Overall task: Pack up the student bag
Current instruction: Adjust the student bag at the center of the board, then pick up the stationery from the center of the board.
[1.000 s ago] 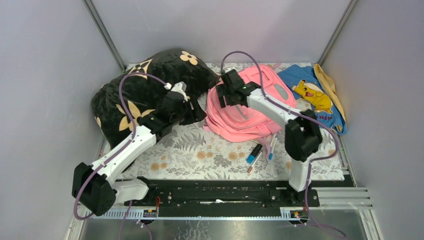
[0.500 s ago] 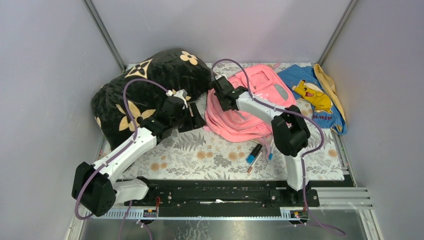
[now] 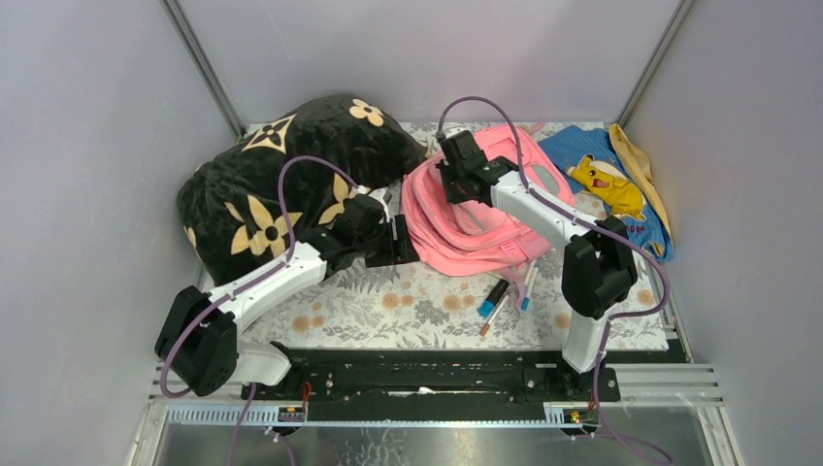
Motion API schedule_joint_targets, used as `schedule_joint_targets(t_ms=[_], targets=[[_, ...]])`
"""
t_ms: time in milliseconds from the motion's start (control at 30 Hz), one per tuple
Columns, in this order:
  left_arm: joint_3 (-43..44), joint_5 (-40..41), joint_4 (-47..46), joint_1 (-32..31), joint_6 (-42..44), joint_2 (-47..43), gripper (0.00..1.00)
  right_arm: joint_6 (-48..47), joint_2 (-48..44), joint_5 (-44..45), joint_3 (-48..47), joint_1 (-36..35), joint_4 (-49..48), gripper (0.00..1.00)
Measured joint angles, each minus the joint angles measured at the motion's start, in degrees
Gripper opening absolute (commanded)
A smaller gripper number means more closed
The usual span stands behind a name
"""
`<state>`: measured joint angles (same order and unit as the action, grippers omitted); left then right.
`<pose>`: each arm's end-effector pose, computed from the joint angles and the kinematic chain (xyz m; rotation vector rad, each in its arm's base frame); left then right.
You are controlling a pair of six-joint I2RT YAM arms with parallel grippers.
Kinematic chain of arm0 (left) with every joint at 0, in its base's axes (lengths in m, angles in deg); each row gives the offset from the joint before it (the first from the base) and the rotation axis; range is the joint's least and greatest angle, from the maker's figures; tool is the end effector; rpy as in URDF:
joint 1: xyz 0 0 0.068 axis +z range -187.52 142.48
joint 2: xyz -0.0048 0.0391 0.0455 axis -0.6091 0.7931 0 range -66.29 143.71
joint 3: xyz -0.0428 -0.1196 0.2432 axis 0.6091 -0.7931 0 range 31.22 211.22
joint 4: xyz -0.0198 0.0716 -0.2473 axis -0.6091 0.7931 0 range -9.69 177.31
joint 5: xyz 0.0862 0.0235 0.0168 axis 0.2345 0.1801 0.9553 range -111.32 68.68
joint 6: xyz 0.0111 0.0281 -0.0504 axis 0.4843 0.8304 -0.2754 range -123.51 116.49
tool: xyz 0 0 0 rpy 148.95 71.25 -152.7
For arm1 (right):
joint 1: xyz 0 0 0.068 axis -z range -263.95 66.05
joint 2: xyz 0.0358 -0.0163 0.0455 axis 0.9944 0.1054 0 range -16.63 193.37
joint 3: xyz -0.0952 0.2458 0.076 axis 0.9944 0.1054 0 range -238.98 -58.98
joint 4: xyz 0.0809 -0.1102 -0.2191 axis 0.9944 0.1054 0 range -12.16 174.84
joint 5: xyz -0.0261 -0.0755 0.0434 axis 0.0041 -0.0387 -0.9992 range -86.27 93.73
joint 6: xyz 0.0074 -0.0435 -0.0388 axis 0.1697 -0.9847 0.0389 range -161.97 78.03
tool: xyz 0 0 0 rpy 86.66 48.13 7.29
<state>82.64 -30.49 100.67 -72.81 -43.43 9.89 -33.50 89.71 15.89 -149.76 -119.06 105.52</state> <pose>0.2271 -0.1688 0.2425 -0.0184 2.5014 -0.7889 0.3551 0.2387 0.2822 -0.4280 2.2687 0.1419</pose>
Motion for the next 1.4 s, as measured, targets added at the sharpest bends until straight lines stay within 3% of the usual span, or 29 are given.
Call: schedule_joint_targets(t_ms=[200, 333, 500, 667, 867, 1100, 1400], targets=[[0.24, -0.74, -1.2, -1.84, 0.44, 1.4, 0.72, 4.39, -1.11, -9.68, 4.66, 4.76, -4.13, 0.0], [0.74, -0.74, -1.6, -3.08, 1.53, 1.92, 0.72, 9.49, -3.28, -21.59, 9.14, 10.19, -9.14, 0.0], [2.34, 0.15, -3.26, -8.9, 4.83, 4.33, 0.71, 14.16, -5.09, -31.71, 11.58, 15.52, -12.2, 0.0], [4.98, 0.39, -7.3, -18.16, 7.45, 10.47, 0.69, 15.37, -5.62, -33.29, 11.58, 15.93, -12.22, 0.0], [13.46, 5.25, -10.47, -25.83, 7.61, 25.11, 0.66, 15.52, -6.34, -33.14, 11.54, 15.96, -11.52, 0.0], [16.33, 13.25, -11.37, -28.3, 6.08, 32.7, 0.63, 15.39, -7.17, -32.72, 11.54, 15.96, -10.6, 0.0], [19.93, 15.96, -12.9, -29.77, 6.03, 36.98, 0.62, 15.39, -7.63, -32.57, 11.54, 15.96, -10.32, 0.0]])
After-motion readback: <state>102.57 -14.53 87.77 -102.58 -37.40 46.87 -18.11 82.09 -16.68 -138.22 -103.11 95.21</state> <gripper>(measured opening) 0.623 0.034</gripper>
